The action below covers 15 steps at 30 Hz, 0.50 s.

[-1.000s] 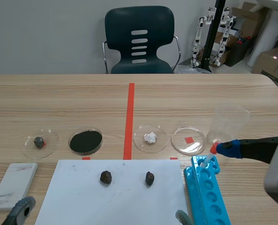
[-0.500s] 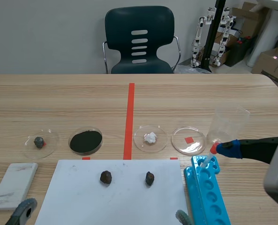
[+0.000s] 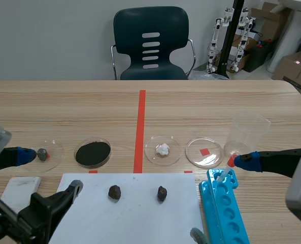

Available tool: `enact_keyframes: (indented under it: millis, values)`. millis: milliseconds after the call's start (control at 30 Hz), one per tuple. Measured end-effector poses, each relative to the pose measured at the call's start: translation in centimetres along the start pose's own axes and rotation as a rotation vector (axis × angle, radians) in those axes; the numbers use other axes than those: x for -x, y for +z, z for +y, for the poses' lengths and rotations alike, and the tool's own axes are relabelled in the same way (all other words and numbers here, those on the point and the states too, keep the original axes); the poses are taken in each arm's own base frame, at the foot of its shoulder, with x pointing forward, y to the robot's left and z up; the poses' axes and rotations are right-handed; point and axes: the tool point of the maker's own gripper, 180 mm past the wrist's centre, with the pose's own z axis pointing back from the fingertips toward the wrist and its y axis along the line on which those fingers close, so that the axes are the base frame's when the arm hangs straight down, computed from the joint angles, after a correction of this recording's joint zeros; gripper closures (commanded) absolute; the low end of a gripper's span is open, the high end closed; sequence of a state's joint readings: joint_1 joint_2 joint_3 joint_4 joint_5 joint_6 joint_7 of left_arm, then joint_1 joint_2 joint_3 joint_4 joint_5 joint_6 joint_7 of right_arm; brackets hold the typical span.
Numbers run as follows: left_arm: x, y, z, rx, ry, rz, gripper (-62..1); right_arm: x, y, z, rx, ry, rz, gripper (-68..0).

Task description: Pick up the right mineral with the left hand

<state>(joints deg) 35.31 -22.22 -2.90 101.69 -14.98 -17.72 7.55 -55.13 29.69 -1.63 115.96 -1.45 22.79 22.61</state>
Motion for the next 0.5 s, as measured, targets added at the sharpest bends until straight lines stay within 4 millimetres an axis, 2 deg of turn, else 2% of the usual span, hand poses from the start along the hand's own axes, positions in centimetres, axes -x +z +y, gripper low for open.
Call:
enact_keyframes:
  millis: [167, 333, 500]
  values:
    - [0.3, -2.4, 0.1, -0.049, 0.067, 0.098, -62.3, 0.0, 0.0, 0.0, 0.000, 0.000, 0.000, -65.3]
    - [0.7, -4.6, -1.4, -0.070, 0.102, 0.187, -62.3, 0.0, 0.0, 0.0, 0.000, 0.000, 0.000, -65.3]
    - [2.6, -6.3, -2.3, -0.085, 0.099, 0.328, -62.3, 0.0, 0.0, 0.0, 0.000, 0.000, 0.000, -65.3]
